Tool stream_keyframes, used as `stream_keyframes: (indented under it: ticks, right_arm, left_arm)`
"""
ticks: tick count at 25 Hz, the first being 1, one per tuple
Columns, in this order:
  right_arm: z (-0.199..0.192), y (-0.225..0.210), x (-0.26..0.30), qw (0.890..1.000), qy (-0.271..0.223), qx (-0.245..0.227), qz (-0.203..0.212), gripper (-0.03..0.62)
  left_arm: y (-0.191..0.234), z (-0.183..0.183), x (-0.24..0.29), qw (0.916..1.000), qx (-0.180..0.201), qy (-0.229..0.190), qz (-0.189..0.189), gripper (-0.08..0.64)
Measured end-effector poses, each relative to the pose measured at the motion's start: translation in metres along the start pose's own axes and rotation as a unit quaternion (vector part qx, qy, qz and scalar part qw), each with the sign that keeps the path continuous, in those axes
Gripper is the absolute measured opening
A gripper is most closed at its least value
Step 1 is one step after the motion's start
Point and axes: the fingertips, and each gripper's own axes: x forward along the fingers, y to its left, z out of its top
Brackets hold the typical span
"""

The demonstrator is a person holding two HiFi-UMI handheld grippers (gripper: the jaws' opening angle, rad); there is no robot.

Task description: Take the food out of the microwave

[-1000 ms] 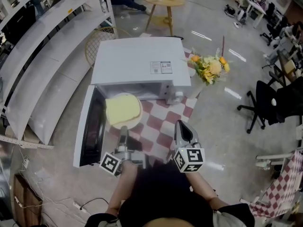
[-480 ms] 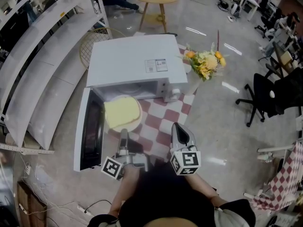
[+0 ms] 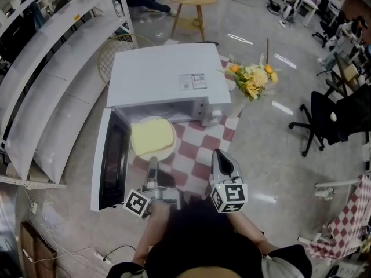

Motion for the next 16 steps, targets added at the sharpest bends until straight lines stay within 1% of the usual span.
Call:
stream_keyframes:
  ticks: [6,16]
  right_arm:
    - [-0.0021,-0.0010,0.0057,1.000,0.005,0.002,0.003,0.000]
    - [-0.0051,0.0011,0.0100,1.000,0.009,0.001,0.004,-0.001]
  left_arm:
    - [0.0043,-0.0020,0.0043,0.9999,0.002,0.010,0.007,0.020]
    - [0.0057,0.0030,0.0062,0.9999,0.006,0.011,0.011,0.020]
